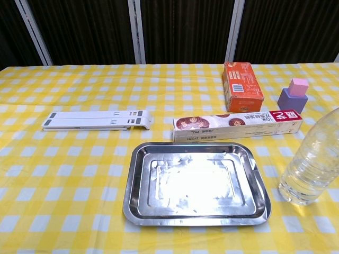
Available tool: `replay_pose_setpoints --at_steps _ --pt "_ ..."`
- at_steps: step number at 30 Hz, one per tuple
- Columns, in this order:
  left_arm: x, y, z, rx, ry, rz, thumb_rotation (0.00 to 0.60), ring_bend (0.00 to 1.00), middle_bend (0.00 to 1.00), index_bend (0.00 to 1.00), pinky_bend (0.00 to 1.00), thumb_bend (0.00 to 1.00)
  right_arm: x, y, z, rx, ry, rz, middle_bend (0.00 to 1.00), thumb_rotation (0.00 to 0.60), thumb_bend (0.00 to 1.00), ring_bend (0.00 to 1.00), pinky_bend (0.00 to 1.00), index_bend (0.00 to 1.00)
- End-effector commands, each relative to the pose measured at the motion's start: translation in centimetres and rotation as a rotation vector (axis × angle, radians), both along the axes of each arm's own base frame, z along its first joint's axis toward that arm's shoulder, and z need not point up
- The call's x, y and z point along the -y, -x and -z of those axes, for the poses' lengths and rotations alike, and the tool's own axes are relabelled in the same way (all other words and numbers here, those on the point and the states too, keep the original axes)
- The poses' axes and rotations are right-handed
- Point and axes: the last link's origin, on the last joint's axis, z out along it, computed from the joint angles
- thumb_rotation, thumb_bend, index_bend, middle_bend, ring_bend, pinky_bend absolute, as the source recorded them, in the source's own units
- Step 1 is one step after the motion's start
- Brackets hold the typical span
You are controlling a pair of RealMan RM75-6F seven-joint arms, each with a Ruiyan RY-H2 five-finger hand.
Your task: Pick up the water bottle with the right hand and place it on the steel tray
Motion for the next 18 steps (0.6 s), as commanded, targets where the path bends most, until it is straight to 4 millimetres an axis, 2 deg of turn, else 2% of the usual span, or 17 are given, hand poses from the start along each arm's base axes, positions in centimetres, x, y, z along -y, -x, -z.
replay_pose_setpoints --at_steps 1,14,18 --pt "0.04 -0.05 0.05 0.001 0.001 0.002 0.600 0.00 0.00 0.15 0.00 0.20 -0.05 -0.02 -0.06 0.000 0.002 -0.002 0.04 0.600 0.02 0.00 0.00 0.08" --pt "-0.09 -0.25 0.44 -0.016 0.005 0.009 0.600 0.00 0.00 0.15 0.00 0.20 -0.16 0.03 -0.33 0.060 -0.019 0.004 0.04 0.600 0.02 0.00 0.00 0.08" --pt "-0.28 0.03 0.56 -0.020 0.014 -0.009 0.600 0.00 0.00 0.15 0.00 0.20 0.04 0.54 -0.22 0.006 -0.019 0.016 0.04 0.600 0.02 0.00 0.00 0.08"
